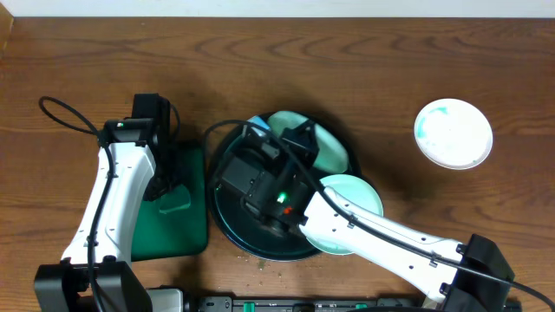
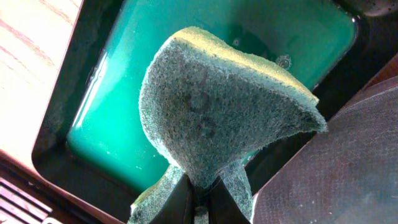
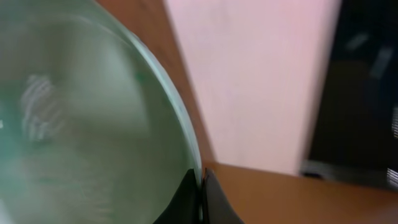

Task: Clean dirty plates on tray and stack at the side
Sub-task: 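Lift the gripped plate rim with the right gripper off the tray, then carry the plate right and stack it on the plate at right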

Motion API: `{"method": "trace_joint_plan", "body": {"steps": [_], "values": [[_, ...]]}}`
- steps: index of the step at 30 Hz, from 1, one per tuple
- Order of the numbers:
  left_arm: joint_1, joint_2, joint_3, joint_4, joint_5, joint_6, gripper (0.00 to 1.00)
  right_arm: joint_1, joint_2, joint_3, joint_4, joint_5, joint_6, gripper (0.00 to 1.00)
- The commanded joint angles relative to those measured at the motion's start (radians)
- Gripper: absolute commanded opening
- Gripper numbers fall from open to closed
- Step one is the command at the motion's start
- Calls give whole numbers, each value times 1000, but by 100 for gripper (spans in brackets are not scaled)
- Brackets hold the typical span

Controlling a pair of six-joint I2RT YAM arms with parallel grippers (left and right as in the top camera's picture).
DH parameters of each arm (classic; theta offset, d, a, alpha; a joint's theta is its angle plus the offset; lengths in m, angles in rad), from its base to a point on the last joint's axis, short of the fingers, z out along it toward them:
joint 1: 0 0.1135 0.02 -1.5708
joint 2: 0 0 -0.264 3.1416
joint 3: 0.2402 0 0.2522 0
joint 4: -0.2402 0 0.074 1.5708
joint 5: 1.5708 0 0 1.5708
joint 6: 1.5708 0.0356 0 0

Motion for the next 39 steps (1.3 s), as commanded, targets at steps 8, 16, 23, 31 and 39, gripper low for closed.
{"method": "trace_joint_plan", "body": {"steps": [8,16,23,31,39], "values": [[6,6,-5,-6,-2,14,7,-10,-10,53,-104,-24,178,1],[6,6,-5,-6,-1,15,7,-13,-23,94,-163,-4,223,1],[6,6,-5,-11,6,18,7,-36,-26,120,-158,-80,233,1],[6,6,-5,-8,6,24,7,-58,-11,146,-117,-157,202,1],[6,6,-5,-8,6,25,7,-125,7,151,-159,-400,339,1]]}}
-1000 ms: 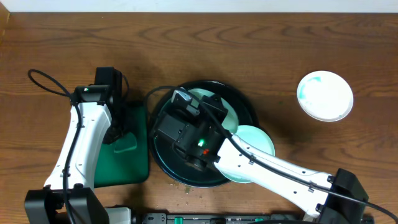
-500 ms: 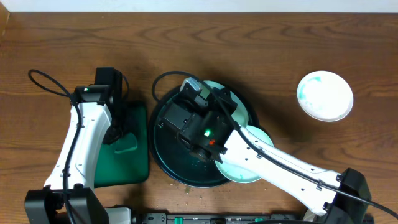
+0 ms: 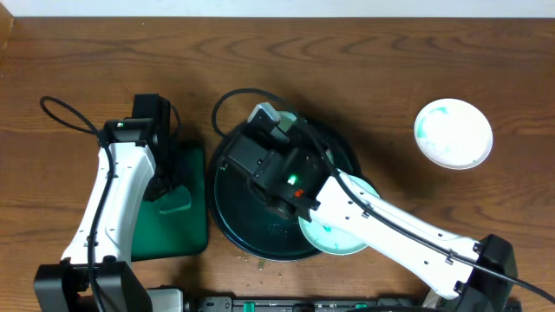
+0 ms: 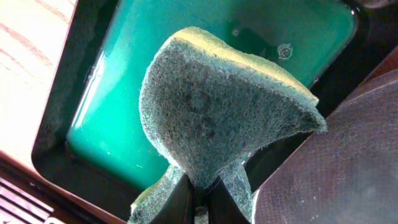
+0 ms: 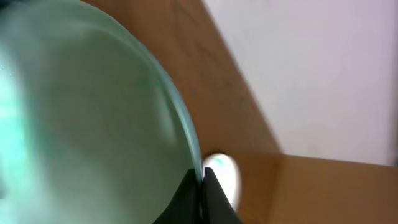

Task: Clean dirty plates on tray and stack at the side
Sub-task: 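Carry the plate right and stack it on the plate at right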

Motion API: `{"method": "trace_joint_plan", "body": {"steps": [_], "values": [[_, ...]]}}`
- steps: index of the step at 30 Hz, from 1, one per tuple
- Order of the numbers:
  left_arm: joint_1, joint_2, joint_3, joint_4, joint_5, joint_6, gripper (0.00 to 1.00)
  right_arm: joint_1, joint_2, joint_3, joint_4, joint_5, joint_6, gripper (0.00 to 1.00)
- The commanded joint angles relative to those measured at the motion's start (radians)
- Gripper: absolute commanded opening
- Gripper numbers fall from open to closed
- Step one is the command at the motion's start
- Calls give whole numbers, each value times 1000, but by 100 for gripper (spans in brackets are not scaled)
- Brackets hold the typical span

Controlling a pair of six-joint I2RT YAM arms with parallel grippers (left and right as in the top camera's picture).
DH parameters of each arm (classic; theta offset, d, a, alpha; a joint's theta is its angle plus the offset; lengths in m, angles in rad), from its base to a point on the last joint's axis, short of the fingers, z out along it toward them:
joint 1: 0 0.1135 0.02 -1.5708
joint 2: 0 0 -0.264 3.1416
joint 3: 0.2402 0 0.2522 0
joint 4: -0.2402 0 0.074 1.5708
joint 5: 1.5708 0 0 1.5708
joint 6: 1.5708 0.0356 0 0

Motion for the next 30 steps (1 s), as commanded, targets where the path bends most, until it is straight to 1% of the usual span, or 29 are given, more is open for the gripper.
{"method": "trace_joint_plan", "body": {"steps": [1,4,7,9,14,17,20,22,24,30], "values": [[6,6,-5,-1,-3,6,7,-82,12,14,4,-194,134,1],[6,6,-5,-6,-3,7,7,-180,11,15,7,-359,261,1],[6,6,-5,-5,-3,6,7,-268,11,16,15,-401,349,1],[6,6,-5,-5,-3,6,7,-339,11,17,26,-441,376,1],[6,6,-5,-5,-3,7,7,-573,11,17,24,-619,398,1],[6,6,-5,-5,-3,7,7,-741,11,16,13,-745,401,1],[6,6,-5,-5,-3,6,7,-901,11,16,2,-829,414,1],[6,6,-5,-5,-3,6,7,-1013,11,16,-7,-860,420,1],[6,6,-5,-5,-3,6,7,-1087,12,13,-13,-866,420,1],[6,6,-5,-2,-3,6,7,-1258,12,-57,-5,-828,420,1]]}}
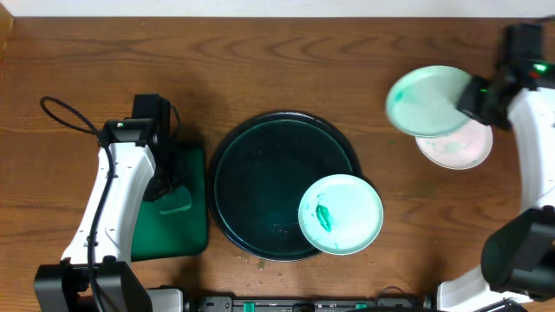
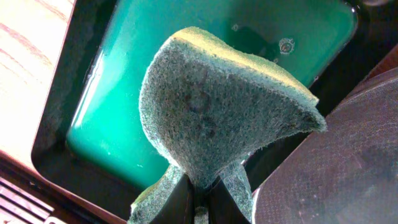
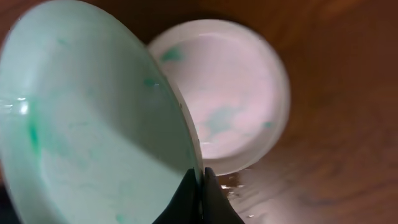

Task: Clean dirty plates on tray and stack at the side
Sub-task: 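Carry the plate right and stack it on the plate at right, then move the right gripper back to the last plate on the tray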

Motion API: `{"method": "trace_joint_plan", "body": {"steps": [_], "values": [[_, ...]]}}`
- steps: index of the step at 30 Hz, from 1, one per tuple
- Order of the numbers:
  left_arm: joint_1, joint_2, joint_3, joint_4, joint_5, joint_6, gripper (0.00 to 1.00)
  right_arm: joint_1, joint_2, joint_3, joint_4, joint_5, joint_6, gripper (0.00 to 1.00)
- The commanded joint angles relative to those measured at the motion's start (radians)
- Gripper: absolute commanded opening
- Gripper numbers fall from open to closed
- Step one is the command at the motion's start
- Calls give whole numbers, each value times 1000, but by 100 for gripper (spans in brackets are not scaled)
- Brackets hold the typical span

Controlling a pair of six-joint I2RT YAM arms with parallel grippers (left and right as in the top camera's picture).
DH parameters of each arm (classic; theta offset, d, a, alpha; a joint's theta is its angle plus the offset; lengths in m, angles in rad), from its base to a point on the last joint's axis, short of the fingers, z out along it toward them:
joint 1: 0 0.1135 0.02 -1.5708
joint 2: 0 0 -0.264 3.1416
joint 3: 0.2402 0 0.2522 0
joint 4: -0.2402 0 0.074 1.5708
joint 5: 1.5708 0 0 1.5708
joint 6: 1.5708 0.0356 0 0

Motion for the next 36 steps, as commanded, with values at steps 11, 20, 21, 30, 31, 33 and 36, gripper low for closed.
{"method": "trace_joint_plan", "body": {"steps": [11,20,21,30,31,33,36], "values": [[6,6,-5,0,-6,6,7,-175,-4,-348,190,50,130,1],[6,6,-5,1,-6,6,7,-185,-4,-388,267,37,168,62],[6,6,-5,1,-6,6,7,-185,-4,-388,272,29,167,67],[6,6,-5,1,-6,6,7,-180,-5,-362,307,-119,94,72],[6,6,-5,1,-6,6,7,-175,-5,-345,299,-143,75,70],[6,6,-5,0,-6,6,7,-159,-6,-307,264,-188,38,66],[6,6,-5,1,-6,6,7,-116,-16,-239,172,-267,-29,65]]}}
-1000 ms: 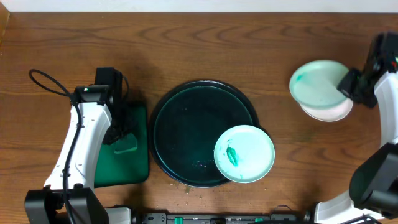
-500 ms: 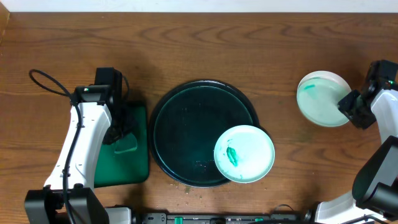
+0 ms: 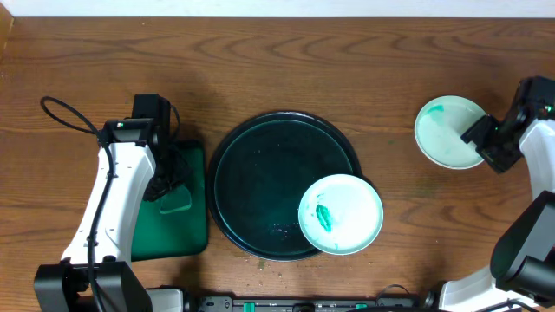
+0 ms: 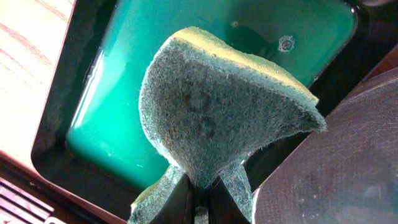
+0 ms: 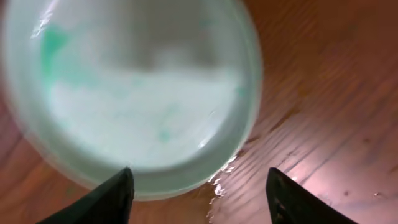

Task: Clean dirty plates on tray and stack at the side
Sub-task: 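Move the right gripper back to the last plate on the tray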

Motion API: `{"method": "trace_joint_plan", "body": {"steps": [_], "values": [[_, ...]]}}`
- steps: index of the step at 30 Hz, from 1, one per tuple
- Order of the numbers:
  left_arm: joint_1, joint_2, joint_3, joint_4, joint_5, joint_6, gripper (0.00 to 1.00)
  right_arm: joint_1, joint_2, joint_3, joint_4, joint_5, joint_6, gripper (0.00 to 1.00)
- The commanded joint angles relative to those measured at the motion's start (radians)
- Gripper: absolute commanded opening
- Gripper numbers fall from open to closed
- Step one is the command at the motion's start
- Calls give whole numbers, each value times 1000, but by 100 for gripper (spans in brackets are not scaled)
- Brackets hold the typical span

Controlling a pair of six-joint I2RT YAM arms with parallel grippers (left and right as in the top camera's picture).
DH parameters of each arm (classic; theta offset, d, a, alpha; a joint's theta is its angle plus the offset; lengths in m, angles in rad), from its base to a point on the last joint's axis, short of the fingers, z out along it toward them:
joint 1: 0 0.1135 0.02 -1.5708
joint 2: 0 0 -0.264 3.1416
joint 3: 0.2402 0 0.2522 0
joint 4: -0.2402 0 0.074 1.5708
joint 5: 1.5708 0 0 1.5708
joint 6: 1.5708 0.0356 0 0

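A pale green plate lies on the stack at the table's right side. Beside its right edge my right gripper stands open, fingers spread wide, holding nothing. A second pale green plate with a green smear rests on the lower right rim of the round black tray. My left gripper is shut on a green scouring sponge held over the basin of green liquid.
The black basin with green wash water sits left of the tray. A few crumbs lie at the table's front edge. A black cable loops beside the left arm.
My right gripper held the green plate tilted above the pinkish plate at the right. Now that plate lies flat on the stack and the gripper is open beside it.
My right gripper was shut on a green plate's rim over the tray, and still over the tray a moment later. Then it held it above the plate at the right side. Now it lies stacked there, released. My left gripper kept the sponge over the basin throughout.
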Motion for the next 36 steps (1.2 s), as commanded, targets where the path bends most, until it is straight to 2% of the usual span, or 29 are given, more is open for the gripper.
{"method": "trace_joint_plan", "body": {"steps": [1,8,12,20,29,36], "values": [[6,6,-5,0,-6,6,7,62,-19,90,-69,-132,-113,64],[6,6,-5,0,-6,6,7,285,-29,116,-285,-140,-157,64],[6,6,-5,0,-6,6,7,381,-30,71,-356,-117,-143,52],[6,6,-5,8,-6,14,7,541,-32,32,-463,-98,-72,53],[6,6,-5,8,-6,14,7,698,-91,-40,-505,-24,62,53],[6,6,-5,16,-5,14,7,706,-211,-185,-481,-23,133,53]]}}
